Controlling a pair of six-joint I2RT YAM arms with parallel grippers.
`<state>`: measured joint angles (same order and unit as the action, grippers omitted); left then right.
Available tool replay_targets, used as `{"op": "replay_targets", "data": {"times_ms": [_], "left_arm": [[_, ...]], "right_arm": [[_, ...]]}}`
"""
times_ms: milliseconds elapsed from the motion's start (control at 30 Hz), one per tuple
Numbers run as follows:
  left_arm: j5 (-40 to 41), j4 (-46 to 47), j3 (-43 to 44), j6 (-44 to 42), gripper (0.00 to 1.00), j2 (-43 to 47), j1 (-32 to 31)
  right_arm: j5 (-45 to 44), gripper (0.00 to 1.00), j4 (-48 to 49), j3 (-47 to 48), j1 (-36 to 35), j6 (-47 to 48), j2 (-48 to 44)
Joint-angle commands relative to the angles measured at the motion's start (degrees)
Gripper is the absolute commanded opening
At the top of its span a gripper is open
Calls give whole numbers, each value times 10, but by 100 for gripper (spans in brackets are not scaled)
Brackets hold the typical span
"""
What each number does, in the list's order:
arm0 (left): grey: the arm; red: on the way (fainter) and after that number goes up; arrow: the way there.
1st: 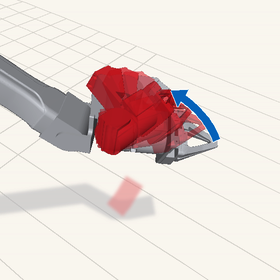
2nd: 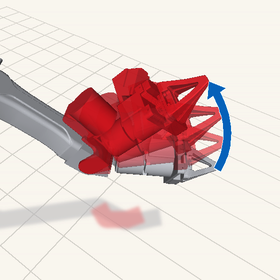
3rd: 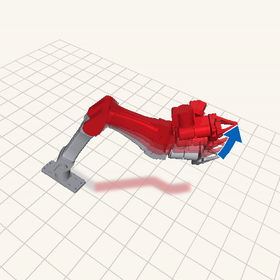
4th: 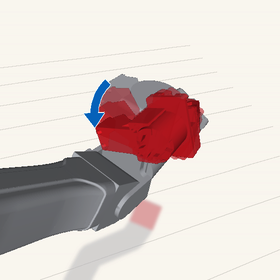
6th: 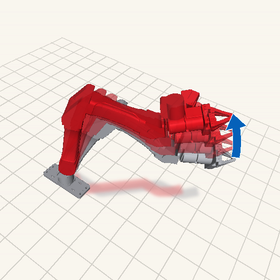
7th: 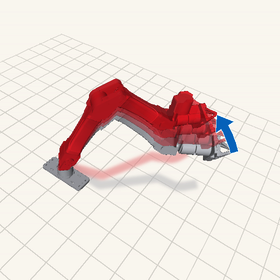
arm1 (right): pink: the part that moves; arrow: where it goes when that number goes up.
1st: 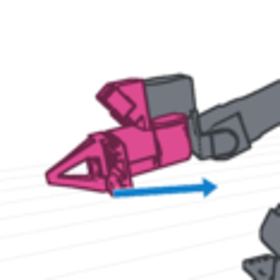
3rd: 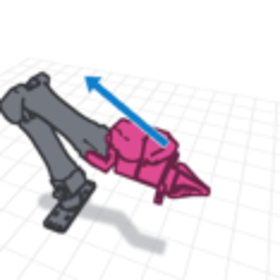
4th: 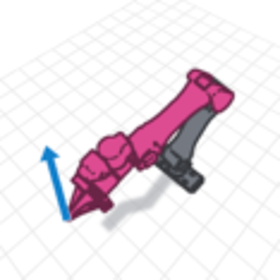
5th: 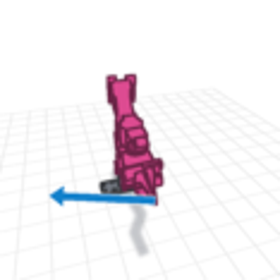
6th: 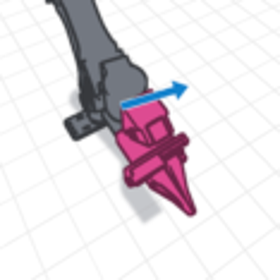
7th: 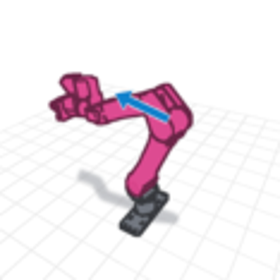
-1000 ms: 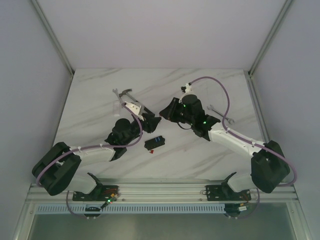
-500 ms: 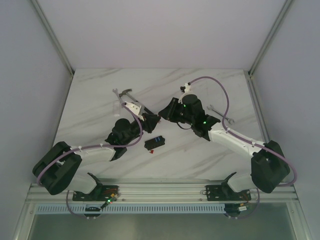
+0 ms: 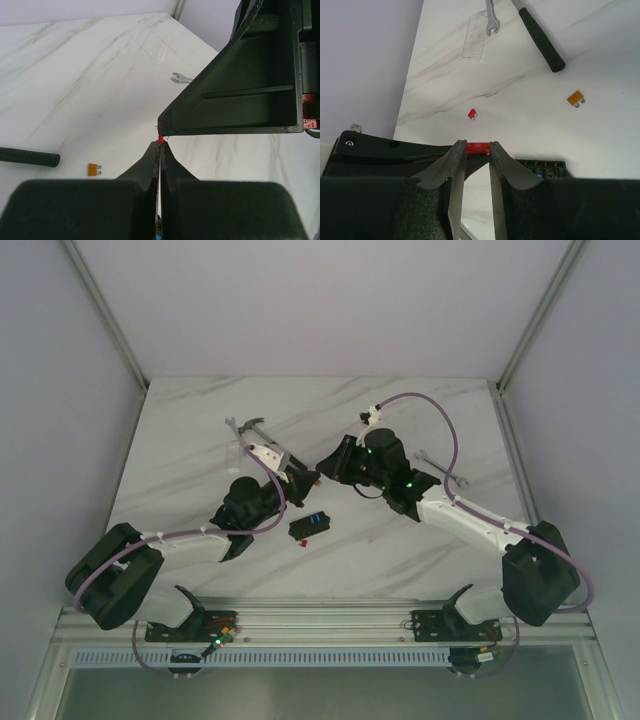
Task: Snap on the fuse box
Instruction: Pick up the fuse from the center of the board.
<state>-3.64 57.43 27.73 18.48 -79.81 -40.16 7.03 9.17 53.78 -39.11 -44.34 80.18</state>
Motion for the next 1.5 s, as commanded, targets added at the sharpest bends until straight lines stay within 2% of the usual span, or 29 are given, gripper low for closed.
{"op": "replay_targets", "data": {"times_ms": [0,500,600,733,900,1000,1200,1467], "left_arm": [[-14,16,8,-19,0,7,2],[-19,9,7,-31,0,18,1],[-26,10,6,-32,0,18,2],[-29,2,4,-38,0,19,2],[-48,-11,2,-43,0,26,9],[-80,-27,-2,-45,0,39,20],[-182,-63,-7,-38,0,74,52],[-298,-112,8,-39,0,108,73]], "right_arm": [[19,21,20,-3,-5,-2,0],[38,22,24,-4,-6,0,5],[38,27,24,-6,-5,7,1],[38,42,24,-5,-5,29,-10],[40,55,11,-1,8,106,-45],[103,56,-6,3,37,192,-62],[318,55,-32,0,104,343,-78],[414,53,-160,69,108,514,-64]]}}
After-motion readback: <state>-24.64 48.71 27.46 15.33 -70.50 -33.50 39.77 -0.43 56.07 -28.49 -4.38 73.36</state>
